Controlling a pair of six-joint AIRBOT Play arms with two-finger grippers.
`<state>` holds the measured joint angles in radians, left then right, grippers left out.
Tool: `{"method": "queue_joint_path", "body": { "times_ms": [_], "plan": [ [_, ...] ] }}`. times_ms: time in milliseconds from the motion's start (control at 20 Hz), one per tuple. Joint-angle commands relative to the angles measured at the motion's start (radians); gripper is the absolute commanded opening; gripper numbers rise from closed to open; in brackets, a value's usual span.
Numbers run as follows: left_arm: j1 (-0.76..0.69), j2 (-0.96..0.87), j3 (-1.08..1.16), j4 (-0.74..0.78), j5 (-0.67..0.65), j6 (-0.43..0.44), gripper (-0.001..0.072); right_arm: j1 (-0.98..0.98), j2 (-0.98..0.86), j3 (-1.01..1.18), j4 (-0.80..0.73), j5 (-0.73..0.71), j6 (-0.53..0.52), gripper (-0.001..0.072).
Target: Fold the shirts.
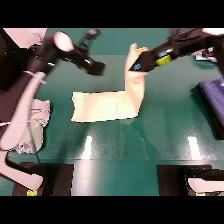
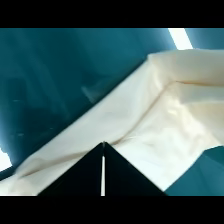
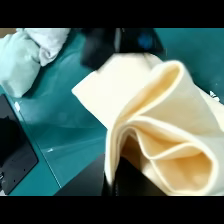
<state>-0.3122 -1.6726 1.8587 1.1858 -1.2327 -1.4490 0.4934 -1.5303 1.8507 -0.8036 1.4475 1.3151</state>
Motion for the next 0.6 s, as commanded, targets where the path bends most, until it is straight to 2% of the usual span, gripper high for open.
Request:
{"method": "queue_joint_path", "body": {
  "times_ms": [0,100,150,200,250,400,450,550],
  "plan": [
    [0.173,0.162,0.003,0.180,-0.080,0.002,0.0023,0.185,-0.089,0.001,0.001,-0.172,-0.045,0.0019],
    [0.267,0.234,0.003,0.195,-0.093,0.001,0.0023,0.301,-0.166,0.001,0.000,-0.328,-0.052,0.0024],
    [0.305,0.263,0.003,0.195,-0.093,0.001,0.0023,0.354,-0.206,0.001,0.001,-0.422,-0.076,0.0161],
    [0.333,0.285,0.003,0.195,-0.095,0.001,0.0023,0.395,-0.239,0.001,0.001,-0.497,-0.098,0.0388],
    [0.354,0.299,0.003,0.194,-0.095,-0.002,0.0023,0.429,-0.267,0.001,0.001,-0.549,-0.106,0.0488],
    [0.371,0.312,0.003,0.178,-0.121,-0.003,0.0023,0.446,-0.269,0.001,-0.047,-0.509,-0.124,0.0480],
    [0.370,0.311,0.003,0.143,-0.126,-0.002,0.0023,0.428,-0.244,0.000,-0.096,-0.449,-0.119,0.0447],
    [0.370,0.307,0.002,0.039,-0.128,0.002,0.0023,0.366,-0.184,-0.008,-0.204,-0.306,-0.108,0.0446]
  ]
}}
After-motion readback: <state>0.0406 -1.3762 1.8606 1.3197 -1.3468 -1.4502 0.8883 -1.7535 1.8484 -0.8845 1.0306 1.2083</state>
